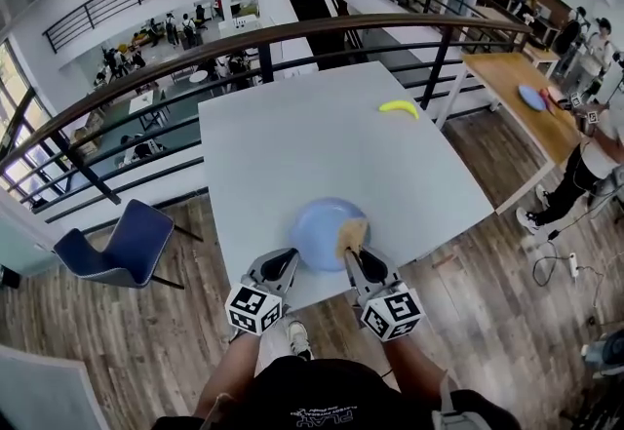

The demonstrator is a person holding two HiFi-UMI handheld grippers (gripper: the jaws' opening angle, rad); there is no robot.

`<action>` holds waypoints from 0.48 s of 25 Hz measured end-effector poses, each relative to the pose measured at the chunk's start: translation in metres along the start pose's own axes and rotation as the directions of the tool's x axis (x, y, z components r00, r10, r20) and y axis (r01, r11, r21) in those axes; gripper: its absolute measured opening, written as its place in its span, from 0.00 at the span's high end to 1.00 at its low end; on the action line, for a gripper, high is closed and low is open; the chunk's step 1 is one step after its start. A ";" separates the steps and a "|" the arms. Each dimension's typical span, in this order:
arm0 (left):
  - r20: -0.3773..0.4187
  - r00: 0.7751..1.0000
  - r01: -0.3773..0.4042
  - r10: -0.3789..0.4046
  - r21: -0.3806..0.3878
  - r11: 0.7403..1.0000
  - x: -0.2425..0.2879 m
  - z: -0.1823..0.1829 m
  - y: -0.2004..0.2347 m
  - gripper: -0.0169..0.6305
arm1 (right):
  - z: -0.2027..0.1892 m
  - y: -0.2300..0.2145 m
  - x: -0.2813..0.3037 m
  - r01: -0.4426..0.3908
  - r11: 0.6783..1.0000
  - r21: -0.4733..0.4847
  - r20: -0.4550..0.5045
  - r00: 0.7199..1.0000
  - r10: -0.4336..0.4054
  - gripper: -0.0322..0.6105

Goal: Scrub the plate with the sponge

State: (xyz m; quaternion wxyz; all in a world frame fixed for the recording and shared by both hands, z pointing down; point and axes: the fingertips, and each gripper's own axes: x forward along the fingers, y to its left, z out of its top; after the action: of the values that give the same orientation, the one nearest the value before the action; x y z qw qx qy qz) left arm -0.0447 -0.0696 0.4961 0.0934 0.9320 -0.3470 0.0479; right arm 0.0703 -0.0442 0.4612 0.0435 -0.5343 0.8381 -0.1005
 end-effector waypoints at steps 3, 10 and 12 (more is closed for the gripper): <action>0.004 1.000 0.011 -0.011 -0.004 1.000 0.008 0.004 0.018 0.94 | 0.002 0.002 0.020 0.008 1.000 0.007 0.001 1.000 -0.008 0.85; 0.016 0.999 0.032 -0.031 -0.022 0.999 0.017 0.016 0.052 0.94 | 0.009 0.011 0.057 0.019 1.000 -0.010 -0.005 1.000 -0.019 0.85; 0.021 0.999 0.036 -0.035 -0.023 0.999 0.019 0.019 0.060 0.94 | 0.011 0.013 0.065 0.024 1.000 -0.016 -0.005 1.000 -0.024 0.85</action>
State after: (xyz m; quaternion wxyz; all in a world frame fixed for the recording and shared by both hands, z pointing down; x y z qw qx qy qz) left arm -0.0696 -0.1303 0.4891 0.1018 0.9373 -0.3318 0.0325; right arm 0.0331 -0.0985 0.4498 0.0358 -0.5444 0.8326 -0.0956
